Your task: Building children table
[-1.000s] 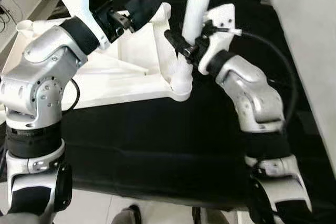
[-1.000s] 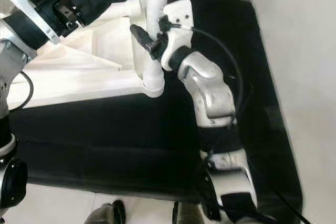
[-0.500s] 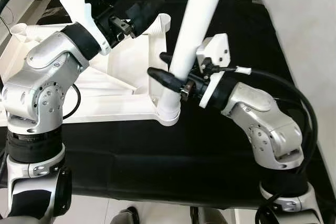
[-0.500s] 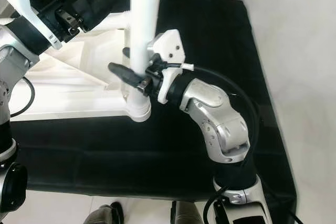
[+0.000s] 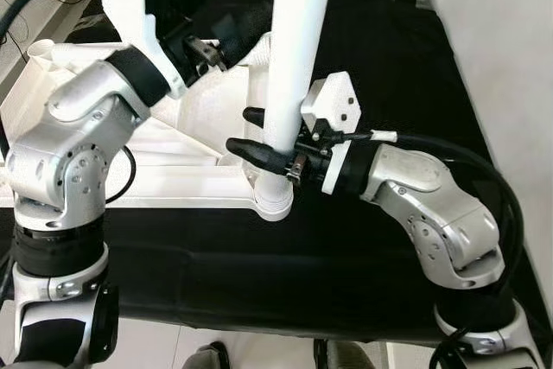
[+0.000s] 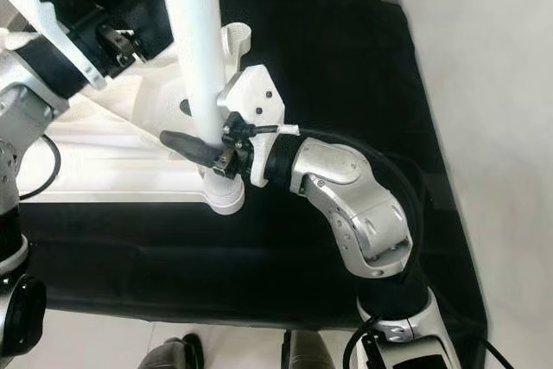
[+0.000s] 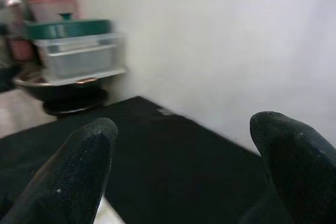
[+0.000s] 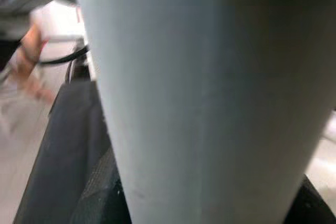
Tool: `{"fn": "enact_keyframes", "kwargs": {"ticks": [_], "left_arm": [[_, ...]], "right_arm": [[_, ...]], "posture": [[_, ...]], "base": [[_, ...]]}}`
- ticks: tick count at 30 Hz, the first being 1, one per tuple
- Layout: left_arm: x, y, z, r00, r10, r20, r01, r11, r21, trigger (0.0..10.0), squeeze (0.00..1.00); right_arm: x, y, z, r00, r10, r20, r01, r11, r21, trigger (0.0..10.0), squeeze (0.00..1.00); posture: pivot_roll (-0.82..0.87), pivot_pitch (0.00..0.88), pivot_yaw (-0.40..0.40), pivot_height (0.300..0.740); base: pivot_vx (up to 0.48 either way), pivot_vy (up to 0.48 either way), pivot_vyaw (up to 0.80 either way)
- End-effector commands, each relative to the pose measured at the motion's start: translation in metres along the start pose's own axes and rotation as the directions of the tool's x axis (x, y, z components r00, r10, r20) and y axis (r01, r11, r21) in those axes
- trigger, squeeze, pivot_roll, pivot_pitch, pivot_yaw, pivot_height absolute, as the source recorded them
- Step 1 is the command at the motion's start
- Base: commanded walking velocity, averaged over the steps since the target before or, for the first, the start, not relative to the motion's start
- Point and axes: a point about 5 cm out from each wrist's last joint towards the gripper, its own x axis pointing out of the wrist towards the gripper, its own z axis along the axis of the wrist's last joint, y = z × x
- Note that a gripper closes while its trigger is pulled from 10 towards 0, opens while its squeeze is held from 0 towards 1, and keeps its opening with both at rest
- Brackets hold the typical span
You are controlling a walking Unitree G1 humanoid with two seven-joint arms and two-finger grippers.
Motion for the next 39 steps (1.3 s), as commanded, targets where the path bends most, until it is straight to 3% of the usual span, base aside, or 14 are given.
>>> {"fn": "enact_keyframes", "kwargs": {"ticks": [1, 5, 6, 7, 16, 20, 21, 22, 23, 25, 29, 34, 37, 39], "left_arm": [[-0.002, -0.008, 0.0, 0.999, -0.043, 0.003, 0.043, 0.999, -0.011, 10.0, 0.0], [-0.004, -0.011, 0.001, 0.998, -0.062, 0.012, 0.062, 0.997, -0.039, 10.0, 0.0], [-0.006, -0.014, -0.001, 0.997, -0.077, 0.011, 0.078, 0.995, -0.055, 10.0, 0.0], [-0.008, -0.017, -0.002, 0.996, -0.087, 0.01, 0.088, 0.994, -0.066, 10.0, 0.0], [-0.025, -0.027, -0.022, 0.994, -0.081, -0.075, 0.073, 0.992, -0.1, 10.0, 0.0], [-0.031, -0.03, -0.025, 0.993, -0.074, -0.091, 0.064, 0.992, -0.111, 10.0, 0.0], [-0.035, -0.031, -0.025, 0.993, -0.072, -0.094, 0.06, 0.991, -0.119, 10.0, 0.0], [-0.039, -0.031, -0.026, 0.993, -0.072, -0.098, 0.06, 0.99, -0.126, 10.0, 0.0], [-0.039, -0.031, -0.026, 0.993, -0.072, -0.098, 0.06, 0.99, -0.126, 10.0, 0.0], [-0.047, -0.035, -0.026, 0.989, -0.094, -0.113, 0.077, 0.987, -0.142, 10.0, 0.0], [-0.054, -0.04, -0.028, 0.984, -0.123, -0.128, 0.102, 0.982, -0.157, 10.0, 0.0], [-0.064, -0.044, -0.03, 0.983, -0.115, -0.144, 0.09, 0.982, -0.165, 10.0, 0.0], [-0.066, -0.045, -0.032, 0.988, -0.079, -0.133, 0.053, 0.981, -0.185, 10.0, 0.0], [-0.07, -0.055, -0.037, 0.985, -0.092, -0.144, 0.058, 0.974, -0.219, 10.0, 0.0]], "right_arm": [[0.006, 0.013, -0.037, 0.984, 0.111, -0.137, -0.094, 0.988, 0.123, 0.0, 0.0], [0.007, 0.008, -0.038, 0.982, 0.124, -0.145, -0.106, 0.986, 0.125, 0.0, 0.0], [0.009, 0.0, -0.041, 0.982, 0.11, -0.153, -0.091, 0.987, 0.13, 3.8, 0.0], [0.011, -0.005, -0.042, 0.982, 0.101, -0.16, -0.08, 0.988, 0.133, 9.9, 0.0], [0.016, -0.027, -0.048, 0.986, 0.031, -0.164, 0.013, 0.967, 0.256, 10.0, 0.0], [0.014, -0.036, -0.039, 0.999, 0.009, -0.04, 0.005, 0.946, 0.324, 10.0, 0.0], [0.01, -0.041, -0.029, 0.998, 0.015, 0.06, -0.035, 0.939, 0.343, 10.0, 0.0], [0.005, -0.044, -0.021, 0.99, 0.021, 0.137, -0.068, 0.936, 0.345, 10.0, 0.0], [0.005, -0.044, -0.021, 0.99, 0.021, 0.137, -0.068, 0.936, 0.345, 10.0, 0.0], [-0.004, -0.048, -0.008, 0.97, 0.06, 0.234, -0.134, 0.94, 0.314, 10.0, 0.0], [-0.009, -0.048, -0.003, 0.961, 0.102, 0.256, -0.174, 0.945, 0.277, 10.0, 0.0], [-0.009, -0.056, 0.003, 0.955, 0.049, 0.293, -0.127, 0.958, 0.255, 10.0, 0.0], [-0.009, -0.067, 0.012, 0.929, -0.061, 0.365, -0.046, 0.96, 0.276, 10.0, 0.0], [-0.013, -0.075, 0.017, 0.909, -0.121, 0.4, 0.002, 0.958, 0.286, 10.0, 0.0]], "posture": [[0.01, 0.252, 0.034, 0.74], [0.0, 0.251, 0.032, 0.74], [0.0, 0.251, 0.03, 0.74], [0.0, 0.251, 0.03, 0.74], [0.01, 0.255, 0.018, 0.74], [0.01, 0.249, 0.016, 0.74], [0.01, 0.244, 0.016, 0.74], [0.01, 0.241, 0.016, 0.74], [0.01, 0.241, 0.016, 0.74], [0.01, 0.235, 0.016, 0.74], [0.01, 0.228, 0.016, 0.74], [0.01, 0.212, 0.014, 0.74], [0.01, 0.194, 0.015, 0.74], [0.01, 0.182, 0.014, 0.74]], "base": [[0.0, 0.0, 0.0], [0.0, 0.0, 0.0], [0.0, 0.0, 0.0], [0.0, 0.0, 0.0], [0.0, 0.0, 0.0], [0.0, 0.0, 0.0], [0.0, 0.0, 0.0], [0.0, 0.0, 0.0], [0.0, 0.0, 0.0], [0.0, 0.0, 0.0], [0.0, 0.0, 0.0], [0.0, 0.0, 0.0], [0.0, 0.0, 0.0], [0.0, 0.0, 0.0]]}}
